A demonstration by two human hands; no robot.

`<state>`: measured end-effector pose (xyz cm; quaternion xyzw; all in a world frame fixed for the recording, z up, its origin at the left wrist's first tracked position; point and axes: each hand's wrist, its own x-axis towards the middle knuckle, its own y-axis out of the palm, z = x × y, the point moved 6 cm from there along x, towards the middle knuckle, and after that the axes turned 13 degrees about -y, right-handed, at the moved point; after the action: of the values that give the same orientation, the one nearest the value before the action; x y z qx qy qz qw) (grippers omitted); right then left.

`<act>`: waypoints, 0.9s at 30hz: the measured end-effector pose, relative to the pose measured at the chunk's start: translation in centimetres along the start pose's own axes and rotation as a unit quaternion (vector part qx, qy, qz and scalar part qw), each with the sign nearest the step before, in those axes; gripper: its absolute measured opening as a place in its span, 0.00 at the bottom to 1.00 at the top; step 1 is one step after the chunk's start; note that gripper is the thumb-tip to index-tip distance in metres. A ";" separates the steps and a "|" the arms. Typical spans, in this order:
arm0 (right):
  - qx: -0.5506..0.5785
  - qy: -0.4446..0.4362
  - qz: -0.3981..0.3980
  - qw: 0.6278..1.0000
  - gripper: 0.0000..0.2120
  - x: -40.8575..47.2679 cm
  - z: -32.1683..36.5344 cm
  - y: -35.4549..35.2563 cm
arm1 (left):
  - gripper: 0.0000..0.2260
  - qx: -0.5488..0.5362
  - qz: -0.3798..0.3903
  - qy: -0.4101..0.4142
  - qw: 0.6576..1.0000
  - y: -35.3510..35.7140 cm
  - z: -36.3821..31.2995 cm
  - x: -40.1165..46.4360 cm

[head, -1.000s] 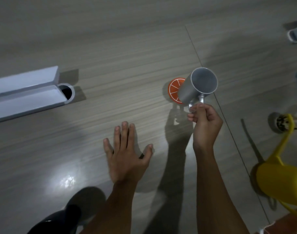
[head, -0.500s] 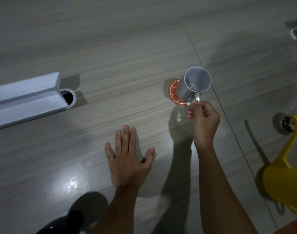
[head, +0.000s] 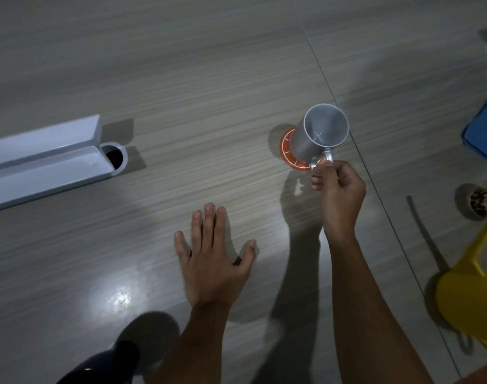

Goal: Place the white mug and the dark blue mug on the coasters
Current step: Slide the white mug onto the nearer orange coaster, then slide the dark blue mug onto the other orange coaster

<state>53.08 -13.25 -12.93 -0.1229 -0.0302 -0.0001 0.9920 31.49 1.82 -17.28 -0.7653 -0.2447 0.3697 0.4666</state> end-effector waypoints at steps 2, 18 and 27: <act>0.000 0.002 -0.006 1.000 0.08 -0.2 0.1 -0.1 | 0.38 0.000 -0.002 -0.001 1.000 0.0 0.1 0.0; -0.298 -0.136 0.383 0.864 0.29 -21.2 -2.0 -4.3 | 0.35 0.028 -0.035 0.035 0.998 -0.2 0.9 -1.6; -0.443 -0.124 0.400 0.793 0.36 -32.4 -3.1 -7.7 | 0.29 0.001 0.007 0.115 0.993 1.3 10.6 -16.8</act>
<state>20.85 -21.76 -16.04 -0.5492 -0.0983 0.3981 0.7281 12.93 -5.14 -15.86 -0.8040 -0.1835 0.2825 0.4901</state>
